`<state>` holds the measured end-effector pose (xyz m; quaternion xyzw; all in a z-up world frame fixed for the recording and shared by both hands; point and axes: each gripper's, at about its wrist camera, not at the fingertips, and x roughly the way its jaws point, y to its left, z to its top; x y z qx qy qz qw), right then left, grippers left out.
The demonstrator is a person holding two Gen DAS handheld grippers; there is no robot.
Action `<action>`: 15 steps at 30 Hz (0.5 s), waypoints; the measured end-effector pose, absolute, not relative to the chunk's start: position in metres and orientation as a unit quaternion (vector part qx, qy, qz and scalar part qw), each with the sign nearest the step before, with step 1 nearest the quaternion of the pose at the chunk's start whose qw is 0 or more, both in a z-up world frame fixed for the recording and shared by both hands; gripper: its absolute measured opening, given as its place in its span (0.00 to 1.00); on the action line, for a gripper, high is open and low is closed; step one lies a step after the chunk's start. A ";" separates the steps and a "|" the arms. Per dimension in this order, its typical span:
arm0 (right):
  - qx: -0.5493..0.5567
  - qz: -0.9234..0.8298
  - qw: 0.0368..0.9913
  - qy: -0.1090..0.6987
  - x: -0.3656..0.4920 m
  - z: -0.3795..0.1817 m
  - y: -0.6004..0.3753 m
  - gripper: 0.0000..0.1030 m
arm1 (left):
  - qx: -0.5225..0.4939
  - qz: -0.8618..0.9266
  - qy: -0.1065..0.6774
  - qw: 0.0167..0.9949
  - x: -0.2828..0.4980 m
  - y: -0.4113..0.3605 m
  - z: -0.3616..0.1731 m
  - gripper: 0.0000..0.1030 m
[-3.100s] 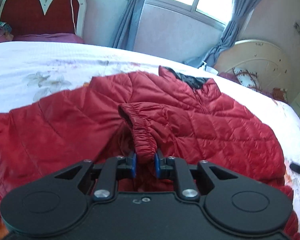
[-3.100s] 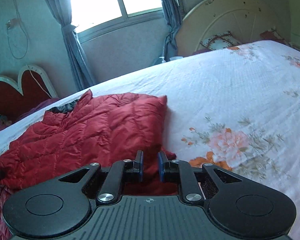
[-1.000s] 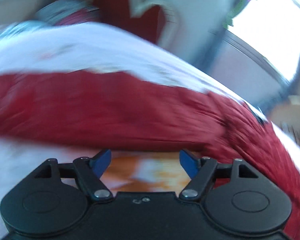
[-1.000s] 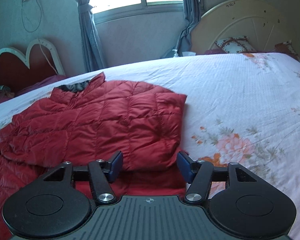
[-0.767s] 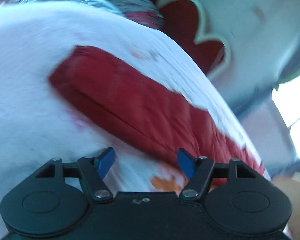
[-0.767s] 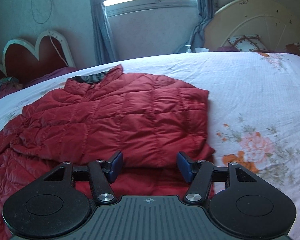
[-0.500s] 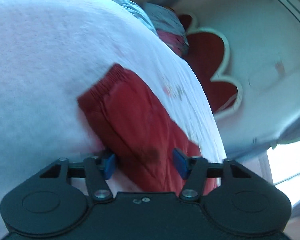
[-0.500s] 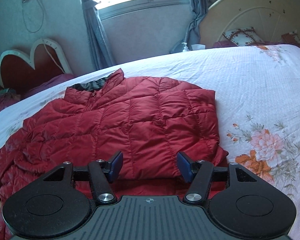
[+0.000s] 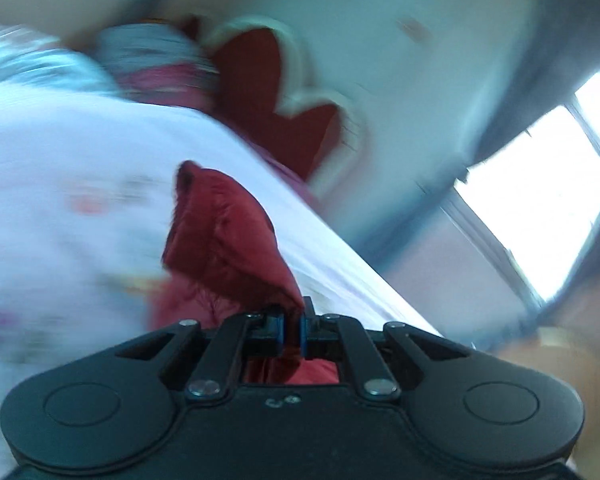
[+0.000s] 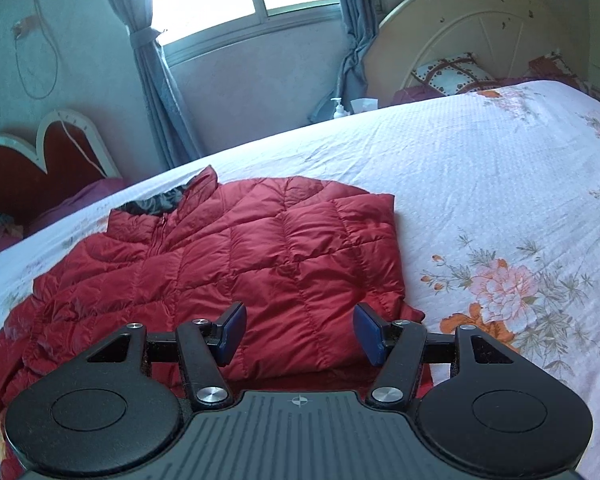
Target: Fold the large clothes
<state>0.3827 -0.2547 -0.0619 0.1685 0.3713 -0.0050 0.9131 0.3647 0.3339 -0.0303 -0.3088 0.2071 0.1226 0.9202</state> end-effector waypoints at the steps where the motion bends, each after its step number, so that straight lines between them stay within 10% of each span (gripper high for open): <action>1: 0.173 -0.007 0.913 0.370 0.382 -0.060 -0.256 0.58 | -0.285 0.096 0.219 0.928 0.379 0.314 -0.027 0.06; 15: 0.249 -0.007 0.901 0.356 0.388 -0.069 -0.318 0.58 | -0.018 -0.137 0.334 0.932 0.489 0.039 -0.045 0.06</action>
